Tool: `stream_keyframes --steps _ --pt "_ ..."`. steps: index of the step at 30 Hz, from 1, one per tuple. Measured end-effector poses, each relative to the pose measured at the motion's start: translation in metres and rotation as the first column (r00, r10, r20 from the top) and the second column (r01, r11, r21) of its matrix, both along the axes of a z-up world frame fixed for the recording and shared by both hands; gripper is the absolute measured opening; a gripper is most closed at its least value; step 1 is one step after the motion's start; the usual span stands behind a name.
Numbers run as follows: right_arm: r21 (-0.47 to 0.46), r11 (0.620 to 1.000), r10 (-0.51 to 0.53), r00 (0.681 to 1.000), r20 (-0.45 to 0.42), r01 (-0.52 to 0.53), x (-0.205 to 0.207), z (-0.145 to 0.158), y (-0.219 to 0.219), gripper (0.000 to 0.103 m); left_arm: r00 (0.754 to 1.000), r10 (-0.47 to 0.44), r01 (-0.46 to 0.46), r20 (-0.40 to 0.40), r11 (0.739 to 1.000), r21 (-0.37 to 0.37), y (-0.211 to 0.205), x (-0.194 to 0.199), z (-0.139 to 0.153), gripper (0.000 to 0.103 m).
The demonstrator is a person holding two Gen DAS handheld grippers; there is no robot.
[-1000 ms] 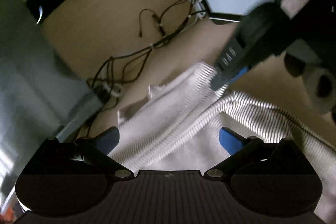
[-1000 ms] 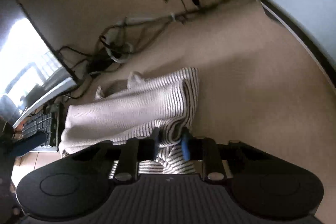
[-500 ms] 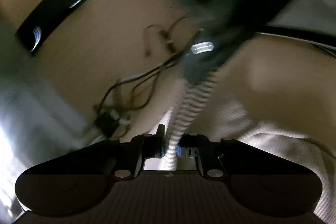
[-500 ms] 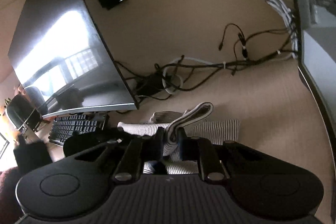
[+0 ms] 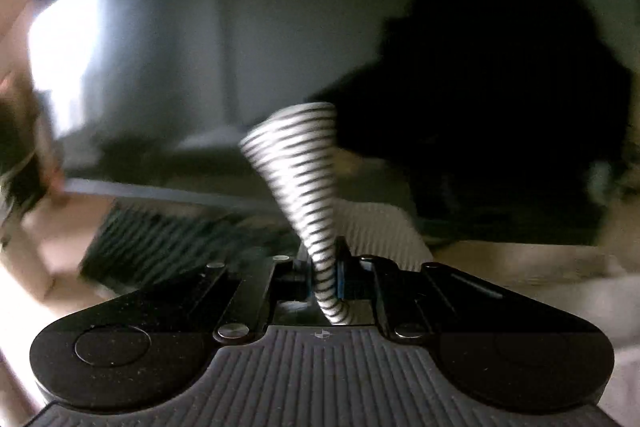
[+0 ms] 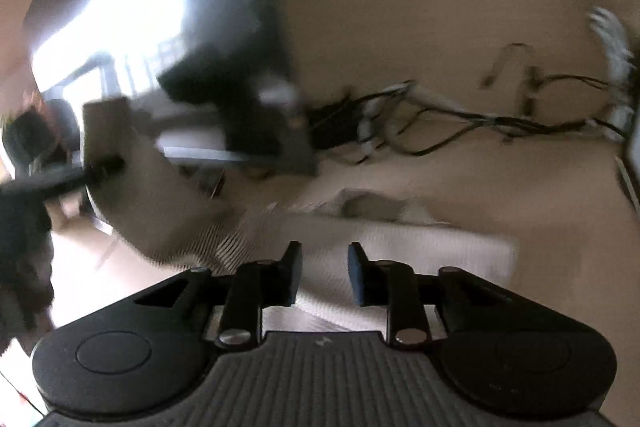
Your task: Fold clothes
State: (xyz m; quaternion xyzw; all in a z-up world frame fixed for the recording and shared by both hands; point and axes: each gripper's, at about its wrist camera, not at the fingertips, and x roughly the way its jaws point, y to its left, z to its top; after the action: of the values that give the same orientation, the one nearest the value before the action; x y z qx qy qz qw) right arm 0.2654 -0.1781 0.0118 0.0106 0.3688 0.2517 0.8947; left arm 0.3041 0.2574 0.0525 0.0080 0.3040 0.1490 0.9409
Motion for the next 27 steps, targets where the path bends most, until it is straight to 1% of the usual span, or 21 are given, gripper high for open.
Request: stream_keyframes --steps 2,4,6,7,8,9,10,11,12,13,14,15,16,17,18,19,20,21,23,26,27 --pt "-0.074 0.996 0.061 0.998 0.019 -0.059 0.002 -0.010 0.027 0.030 0.999 0.039 -0.040 -0.028 0.999 -0.036 0.026 -0.002 -0.012 0.015" --pt "-0.141 0.984 0.113 0.993 0.033 -0.107 0.005 -0.021 0.051 0.034 0.997 0.060 -0.064 -0.057 0.995 -0.080 0.038 0.008 -0.026 0.020" --pt "-0.171 0.975 0.147 0.989 0.032 -0.139 0.009 -0.031 0.071 0.035 0.993 0.075 -0.086 -0.087 0.989 -0.123 0.050 0.010 -0.036 0.027" --pt "-0.173 0.974 0.155 0.988 0.031 -0.147 0.011 -0.034 0.079 0.035 0.991 0.083 -0.098 -0.100 0.984 -0.151 0.059 -0.002 -0.037 0.028" --pt "-0.164 0.976 0.152 0.988 0.029 -0.145 0.013 -0.037 0.085 0.035 0.989 0.090 -0.110 -0.113 0.977 -0.182 0.071 -0.023 -0.035 0.033" --pt "-0.153 0.978 0.148 0.989 0.026 -0.142 0.016 -0.040 0.091 0.035 0.987 0.097 -0.123 -0.127 0.969 -0.213 0.083 -0.044 -0.034 0.046" --pt "-0.142 0.980 0.144 0.989 0.024 -0.140 0.019 -0.042 0.097 0.038 0.986 0.100 -0.130 -0.136 0.963 -0.235 0.086 -0.058 -0.031 0.058" --pt "-0.128 0.982 0.139 0.990 0.016 -0.136 0.023 -0.045 0.101 0.041 0.985 0.099 -0.132 -0.142 0.959 -0.249 0.083 -0.066 -0.028 0.060" --pt "-0.118 0.984 0.136 0.991 0.005 -0.135 0.027 -0.049 0.107 0.047 0.984 0.098 -0.134 -0.148 0.958 -0.255 0.081 -0.079 -0.026 0.062" --pt "-0.115 0.984 0.136 0.991 -0.004 -0.135 0.030 -0.053 0.112 0.049 0.984 0.092 -0.129 -0.150 0.957 -0.259 0.077 -0.092 -0.023 0.066" --pt "-0.113 0.984 0.135 0.991 -0.013 -0.136 0.033 -0.058 0.117 0.049 0.985 0.081 -0.120 -0.152 0.956 -0.266 0.073 -0.101 -0.017 0.069" --pt "-0.115 0.984 0.135 0.991 -0.020 -0.136 0.034 -0.061 0.121 0.049 0.986 0.071 -0.111 -0.153 0.956 -0.273 0.068 -0.110 -0.012 0.078" --pt "-0.118 0.984 0.134 0.991 -0.026 -0.136 0.035 -0.065 0.125 0.049 0.986 0.058 -0.101 -0.156 0.953 -0.286 0.063 -0.118 -0.008 0.084" --pt "-0.114 0.984 0.133 0.991 -0.029 -0.135 0.037 -0.070 0.128 0.049 0.986 0.043 -0.090 -0.160 0.950 -0.299 0.057 -0.126 -0.006 0.086" --pt "-0.116 0.985 0.126 0.992 -0.026 -0.129 0.037 -0.073 0.129 0.035 0.986 0.028 -0.079 -0.164 0.947 -0.312 0.049 -0.134 -0.005 0.089" --pt "-0.127 0.985 0.117 0.993 -0.016 -0.118 0.038 -0.075 0.129 0.017 0.986 0.014 -0.068 -0.168 0.944 -0.324 0.042 -0.141 -0.004 0.094" --pt "-0.132 0.986 0.105 0.994 -0.003 -0.104 0.038 -0.076 0.128 0.017 0.985 -0.005 -0.054 -0.171 0.941 -0.335 0.031 -0.148 -0.003 0.094" --pt "-0.117 0.989 0.093 0.996 0.004 -0.092 0.036 -0.073 0.122 0.013 0.985 -0.026 -0.036 -0.173 0.938 -0.345 0.019 -0.154 -0.002 0.094" --pt "-0.105 0.993 0.058 0.998 0.034 -0.054 0.032 -0.064 0.105 0.011 0.982 -0.070 0.002 -0.178 0.933 -0.360 -0.005 -0.164 -0.003 0.094" --pt "-0.102 0.995 -0.007 0.997 0.080 0.015 0.025 -0.042 0.061 0.011 0.971 -0.147 0.070 -0.189 0.928 -0.366 -0.047 -0.167 -0.015 0.094" --pt "-0.110 0.992 -0.045 0.994 0.095 0.055 0.023 -0.033 0.040 0.011 0.966 -0.170 0.088 -0.194 0.925 -0.371 -0.063 -0.166 -0.022 0.094"
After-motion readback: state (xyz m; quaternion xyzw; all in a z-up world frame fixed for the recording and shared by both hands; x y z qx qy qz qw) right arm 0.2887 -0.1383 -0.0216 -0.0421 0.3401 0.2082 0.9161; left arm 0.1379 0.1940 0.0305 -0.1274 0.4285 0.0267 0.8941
